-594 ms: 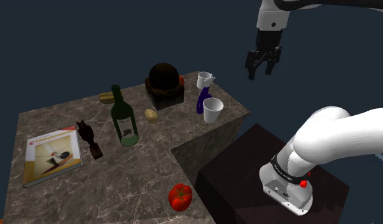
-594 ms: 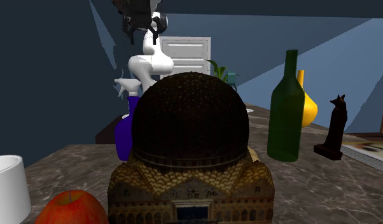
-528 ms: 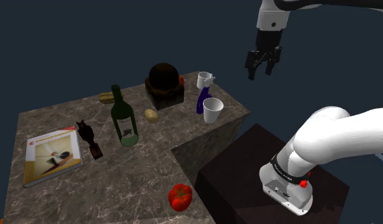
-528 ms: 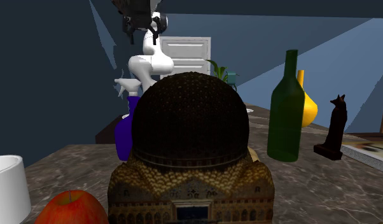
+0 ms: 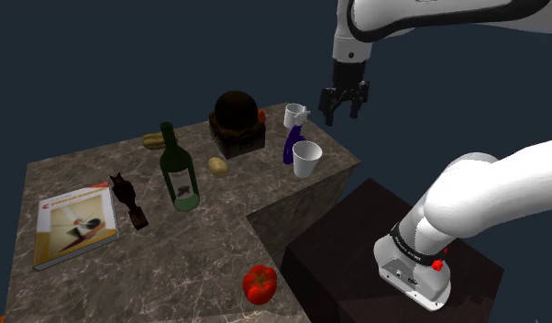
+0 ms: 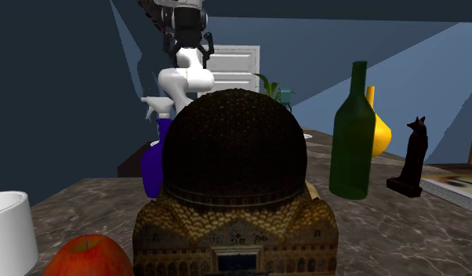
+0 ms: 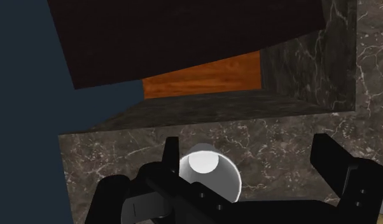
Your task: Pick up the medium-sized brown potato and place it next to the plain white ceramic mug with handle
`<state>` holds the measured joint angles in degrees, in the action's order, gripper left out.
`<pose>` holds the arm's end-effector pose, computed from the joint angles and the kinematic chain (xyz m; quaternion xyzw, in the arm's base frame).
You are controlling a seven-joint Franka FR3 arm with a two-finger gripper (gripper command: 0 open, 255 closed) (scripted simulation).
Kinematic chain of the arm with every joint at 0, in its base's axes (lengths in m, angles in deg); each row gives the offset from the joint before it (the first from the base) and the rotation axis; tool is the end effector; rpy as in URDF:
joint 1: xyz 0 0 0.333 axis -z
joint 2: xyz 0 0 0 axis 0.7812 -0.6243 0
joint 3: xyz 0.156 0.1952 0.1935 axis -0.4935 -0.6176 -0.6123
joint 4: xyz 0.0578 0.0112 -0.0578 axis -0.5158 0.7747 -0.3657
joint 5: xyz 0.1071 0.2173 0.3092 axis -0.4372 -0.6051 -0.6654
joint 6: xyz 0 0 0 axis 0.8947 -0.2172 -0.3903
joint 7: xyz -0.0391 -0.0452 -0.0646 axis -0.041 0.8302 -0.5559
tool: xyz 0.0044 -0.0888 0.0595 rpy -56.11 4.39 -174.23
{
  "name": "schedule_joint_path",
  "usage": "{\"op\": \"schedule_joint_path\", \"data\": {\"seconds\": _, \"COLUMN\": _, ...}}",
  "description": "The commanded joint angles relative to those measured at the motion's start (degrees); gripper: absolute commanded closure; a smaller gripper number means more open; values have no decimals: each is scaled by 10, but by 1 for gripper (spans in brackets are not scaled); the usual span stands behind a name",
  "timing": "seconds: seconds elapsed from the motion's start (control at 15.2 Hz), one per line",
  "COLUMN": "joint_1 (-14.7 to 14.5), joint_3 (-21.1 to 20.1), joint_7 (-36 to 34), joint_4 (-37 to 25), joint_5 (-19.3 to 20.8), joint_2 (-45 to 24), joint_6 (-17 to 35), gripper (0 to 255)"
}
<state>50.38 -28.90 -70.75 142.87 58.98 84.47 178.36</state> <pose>0.3582 0.0186 0.4947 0.9894 -0.1069 -0.0981 0.0040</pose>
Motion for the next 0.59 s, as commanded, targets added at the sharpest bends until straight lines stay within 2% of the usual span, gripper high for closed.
{"op": "schedule_joint_path", "data": {"seconds": 0.0, "joint_1": -6, "joint_3": -13, "joint_7": -15, "joint_4": -4, "joint_5": -8, "joint_2": -37, "joint_6": 36, "gripper": 0}}
{"op": "schedule_joint_path", "data": {"seconds": 0.53, "joint_1": -24, "joint_3": -53, "joint_7": -69, "joint_4": -59, "joint_5": -21, "joint_2": -195, "joint_6": 147, "gripper": 0}}
